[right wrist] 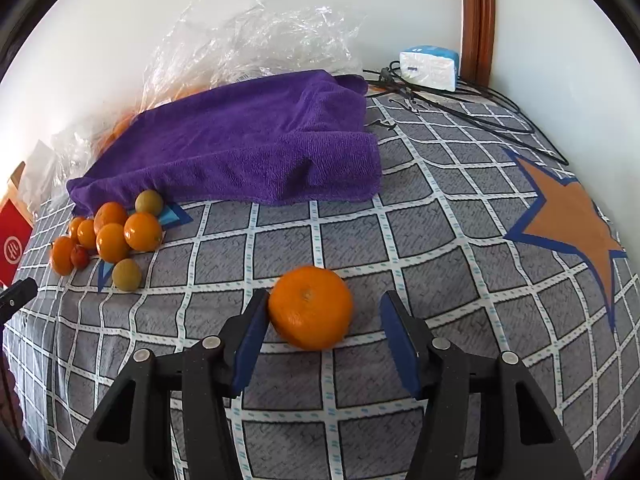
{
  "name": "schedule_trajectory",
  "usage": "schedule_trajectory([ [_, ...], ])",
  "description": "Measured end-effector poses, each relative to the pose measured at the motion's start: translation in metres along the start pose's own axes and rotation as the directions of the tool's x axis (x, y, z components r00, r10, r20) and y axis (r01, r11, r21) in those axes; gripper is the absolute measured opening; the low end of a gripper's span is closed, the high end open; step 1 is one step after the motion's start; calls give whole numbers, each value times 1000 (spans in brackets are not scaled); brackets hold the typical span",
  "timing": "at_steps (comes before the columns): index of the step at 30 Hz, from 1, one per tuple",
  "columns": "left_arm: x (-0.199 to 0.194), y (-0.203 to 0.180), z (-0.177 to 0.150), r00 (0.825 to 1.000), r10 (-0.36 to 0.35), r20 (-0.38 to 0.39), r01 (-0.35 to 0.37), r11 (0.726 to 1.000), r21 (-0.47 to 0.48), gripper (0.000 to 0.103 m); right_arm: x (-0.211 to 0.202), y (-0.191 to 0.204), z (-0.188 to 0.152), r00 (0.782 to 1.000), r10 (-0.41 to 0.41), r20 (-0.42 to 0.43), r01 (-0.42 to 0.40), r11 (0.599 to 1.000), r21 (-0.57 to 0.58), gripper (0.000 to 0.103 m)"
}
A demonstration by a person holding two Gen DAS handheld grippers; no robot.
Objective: Organize fruits
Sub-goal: 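Grasp a large tangerine from the cluster with the left tool while the right tool grasps the lone tangerine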
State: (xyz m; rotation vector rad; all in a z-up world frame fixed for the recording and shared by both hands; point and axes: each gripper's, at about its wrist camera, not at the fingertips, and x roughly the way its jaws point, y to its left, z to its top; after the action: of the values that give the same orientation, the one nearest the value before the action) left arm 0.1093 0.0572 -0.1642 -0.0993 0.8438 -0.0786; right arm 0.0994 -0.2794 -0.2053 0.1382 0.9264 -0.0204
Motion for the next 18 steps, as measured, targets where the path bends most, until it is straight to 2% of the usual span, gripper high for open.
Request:
schedule_trajectory([
  [2, 6, -2, 1, 1000, -14, -5, 14, 1000, -4, 91, 3, 5, 1, 1000, -28, 10, 28, 999, -36, 49],
  [5, 19, -6, 4, 999, -21, -25, 21, 1000, -16, 80, 2, 14, -1, 999, -37, 15, 39, 995, -92, 40],
  [7, 26, -9, 7, 999, -23, -36, 22, 1000, -17, 74, 0, 15, -3, 999, -37, 13, 38, 994, -105, 40],
  [9, 31, -10, 11, 999, -31, -38, 30, 999, -27, 64, -3, 14, -5, 1000, -27, 6, 27, 994, -102, 40],
  [14, 38, -7, 18, 997, -77, -27, 74, 994, -76, 59, -10, 10, -9, 1000, -5, 2, 5, 997, -80, 40],
  [17, 43, -4, 19, 994, -107, -24, 105, 990, -91, 49, -10, 12, -9, 1000, -1, -2, 1, 998, -67, 40],
  [18, 43, -3, 19, 993, -117, -23, 114, 989, -96, 42, -9, 12, -9, 1000, 6, -4, -6, 998, -63, 40],
])
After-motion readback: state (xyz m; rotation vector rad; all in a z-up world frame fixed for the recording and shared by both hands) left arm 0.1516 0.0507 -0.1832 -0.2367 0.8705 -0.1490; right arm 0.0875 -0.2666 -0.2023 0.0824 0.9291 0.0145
